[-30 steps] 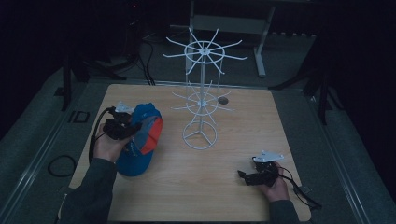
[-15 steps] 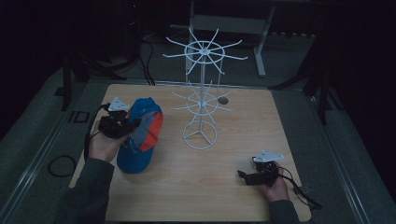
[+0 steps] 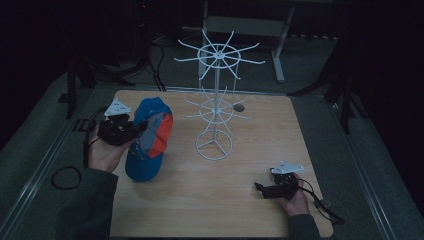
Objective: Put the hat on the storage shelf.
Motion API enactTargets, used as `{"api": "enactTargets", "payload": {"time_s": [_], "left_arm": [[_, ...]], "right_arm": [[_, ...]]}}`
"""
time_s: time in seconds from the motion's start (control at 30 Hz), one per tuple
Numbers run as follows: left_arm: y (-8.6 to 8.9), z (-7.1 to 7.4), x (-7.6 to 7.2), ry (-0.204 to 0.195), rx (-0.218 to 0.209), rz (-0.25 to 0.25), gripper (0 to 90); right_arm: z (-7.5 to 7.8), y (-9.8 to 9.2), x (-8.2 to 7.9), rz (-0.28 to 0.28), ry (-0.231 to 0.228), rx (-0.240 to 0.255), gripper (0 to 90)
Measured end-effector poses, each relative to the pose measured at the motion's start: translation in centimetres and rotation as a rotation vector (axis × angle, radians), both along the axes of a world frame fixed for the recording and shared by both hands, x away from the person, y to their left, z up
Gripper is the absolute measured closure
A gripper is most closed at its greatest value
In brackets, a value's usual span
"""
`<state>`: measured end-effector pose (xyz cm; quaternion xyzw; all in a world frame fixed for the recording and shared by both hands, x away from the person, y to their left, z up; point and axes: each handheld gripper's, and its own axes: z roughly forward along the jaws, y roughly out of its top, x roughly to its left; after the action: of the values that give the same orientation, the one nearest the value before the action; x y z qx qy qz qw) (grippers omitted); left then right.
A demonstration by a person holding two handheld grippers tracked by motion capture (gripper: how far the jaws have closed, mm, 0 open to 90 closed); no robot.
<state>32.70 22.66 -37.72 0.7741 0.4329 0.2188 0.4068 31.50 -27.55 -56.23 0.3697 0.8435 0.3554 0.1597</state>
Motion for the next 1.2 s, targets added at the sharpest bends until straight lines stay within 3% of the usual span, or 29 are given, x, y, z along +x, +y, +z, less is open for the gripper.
{"api": "enactTargets", "payload": {"time_s": [0.6,1.2], "left_arm": [[0.4,2.3,-0.9,-0.059,-0.074,-0.020,88.1],[0.5,4.5,-1.7,-0.098,-0.103,-0.053,88.1]], "right_arm": [[0.0,0.0,0.0,0.001,0.001,-0.001,11.6],[0.0,0.0,0.0,0.001,0.001,-0.001,11.6]]}}
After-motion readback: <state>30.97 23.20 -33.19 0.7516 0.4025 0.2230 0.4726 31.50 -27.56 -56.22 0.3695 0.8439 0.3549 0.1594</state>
